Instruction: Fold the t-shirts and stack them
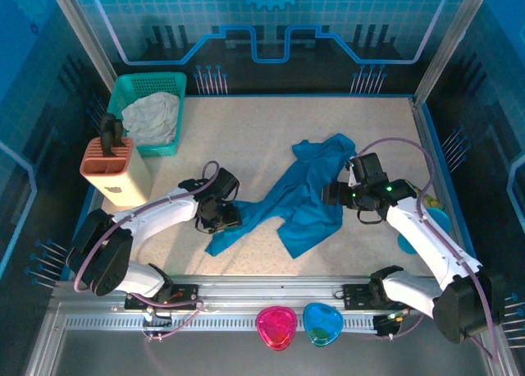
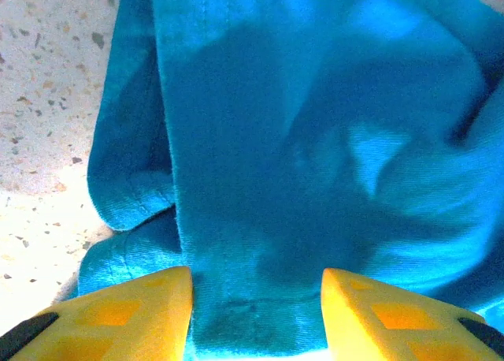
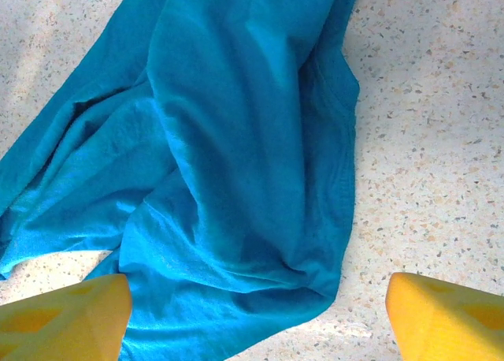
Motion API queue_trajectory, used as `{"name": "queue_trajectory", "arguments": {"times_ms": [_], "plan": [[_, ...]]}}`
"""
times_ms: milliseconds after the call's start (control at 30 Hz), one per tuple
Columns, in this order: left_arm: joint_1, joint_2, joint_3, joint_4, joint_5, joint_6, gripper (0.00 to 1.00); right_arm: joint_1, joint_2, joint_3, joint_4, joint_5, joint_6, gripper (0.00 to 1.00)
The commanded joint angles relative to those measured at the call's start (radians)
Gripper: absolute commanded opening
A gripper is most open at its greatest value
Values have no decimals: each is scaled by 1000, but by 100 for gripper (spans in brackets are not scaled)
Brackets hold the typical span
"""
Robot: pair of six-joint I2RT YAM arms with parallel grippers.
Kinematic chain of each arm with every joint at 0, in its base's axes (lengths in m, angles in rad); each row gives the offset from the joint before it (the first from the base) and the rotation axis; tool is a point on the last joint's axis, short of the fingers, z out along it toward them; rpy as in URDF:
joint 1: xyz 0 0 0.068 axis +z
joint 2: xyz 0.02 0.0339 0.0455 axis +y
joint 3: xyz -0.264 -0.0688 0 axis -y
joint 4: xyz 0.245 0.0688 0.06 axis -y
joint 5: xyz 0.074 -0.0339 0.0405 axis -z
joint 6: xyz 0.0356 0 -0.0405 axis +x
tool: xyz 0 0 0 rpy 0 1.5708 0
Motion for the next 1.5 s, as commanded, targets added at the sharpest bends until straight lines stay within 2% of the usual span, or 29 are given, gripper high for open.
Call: {"name": "queue_trajectory", "arguments": {"times_ms": [0, 267, 667, 767, 933, 967, 1167, 1333, 1467], "plan": [[3, -4, -24, -10, 35, -26, 47, 12, 5, 19, 3, -22, 8, 85], [3, -60, -22, -61, 2, -30, 51, 12, -13, 5, 3, -15, 5, 85], [-21, 18, -21, 14, 26, -47, 42, 12, -19, -9, 3, -7, 2, 85], [-28, 26, -14, 16, 17, -49, 34, 13, -18, -12, 6, -7, 3, 85], [-32, -15, 15, 15, -47, -70, 0, 13, -18, -21, 13, -6, 4, 85], [-34, -35, 29, 15, -68, -73, 0, 11, -17, -26, 16, -4, 5, 85], [3, -57, 254, -92, -192, 23, 0, 11, -1, -40, 34, -19, 8, 85], [158, 33, 467, -151, -224, 164, 0, 11, -11, -85, 60, -19, 11, 85], [276, 196, 724, -200, -291, 268, 0, 11, -28, -122, 70, -28, 19, 85]]}}
